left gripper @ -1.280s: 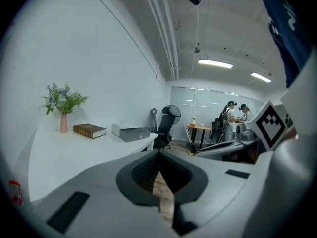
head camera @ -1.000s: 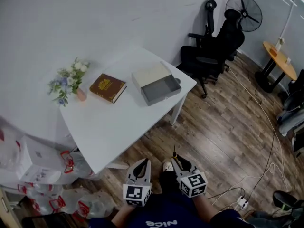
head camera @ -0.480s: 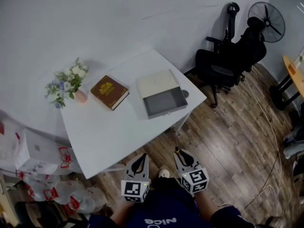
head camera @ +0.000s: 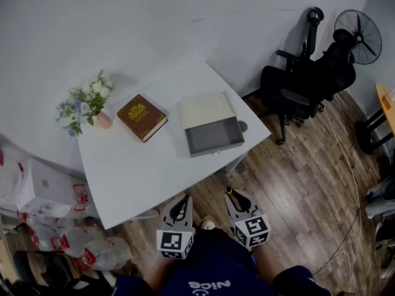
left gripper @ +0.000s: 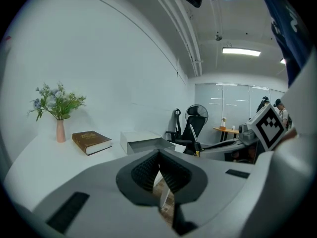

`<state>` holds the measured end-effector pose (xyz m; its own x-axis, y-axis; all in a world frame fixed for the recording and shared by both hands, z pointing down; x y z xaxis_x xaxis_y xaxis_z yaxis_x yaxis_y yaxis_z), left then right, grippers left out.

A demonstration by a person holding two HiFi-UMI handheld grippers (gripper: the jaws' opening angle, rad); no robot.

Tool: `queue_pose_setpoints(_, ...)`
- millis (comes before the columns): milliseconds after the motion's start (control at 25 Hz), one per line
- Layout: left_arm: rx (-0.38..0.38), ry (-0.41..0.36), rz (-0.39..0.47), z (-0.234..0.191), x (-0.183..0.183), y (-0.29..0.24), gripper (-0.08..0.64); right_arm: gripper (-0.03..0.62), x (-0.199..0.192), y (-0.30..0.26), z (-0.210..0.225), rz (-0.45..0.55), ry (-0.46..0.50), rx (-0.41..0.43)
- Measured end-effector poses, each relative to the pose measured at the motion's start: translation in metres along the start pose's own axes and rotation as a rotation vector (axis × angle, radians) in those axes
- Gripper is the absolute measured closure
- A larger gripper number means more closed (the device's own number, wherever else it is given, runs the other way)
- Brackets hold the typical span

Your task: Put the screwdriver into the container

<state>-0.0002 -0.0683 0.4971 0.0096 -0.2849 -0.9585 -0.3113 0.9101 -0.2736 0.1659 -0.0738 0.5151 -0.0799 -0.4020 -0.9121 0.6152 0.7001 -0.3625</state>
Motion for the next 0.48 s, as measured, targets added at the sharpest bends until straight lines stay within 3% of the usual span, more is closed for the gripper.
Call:
queue_pose_setpoints(240, -0.008, 0.012, -0.006, -0.003, 0.004, -0.02, 0.543, 0.5, 0.006, -0.009, 0.01, -0.015, 0.01, -0.005)
queue_pose_setpoints(480, -0.041, -0.002, 0.009, -0.014, 0.021, -0.046, 0.543, 0.5, 0.025, -0.025, 0.032, -0.021, 0.059, -0.06)
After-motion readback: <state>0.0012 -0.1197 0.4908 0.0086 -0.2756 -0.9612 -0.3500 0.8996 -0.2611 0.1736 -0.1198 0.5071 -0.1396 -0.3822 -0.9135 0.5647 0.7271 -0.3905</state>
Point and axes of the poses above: the fingertips, and each gripper's own axes: y backward along the fingers, z to its right, x out of its top, the point moved 4 cm from there along y, backward along the fingers, and after that the axes turned 10 degrees about x, right-handed, at the moved point
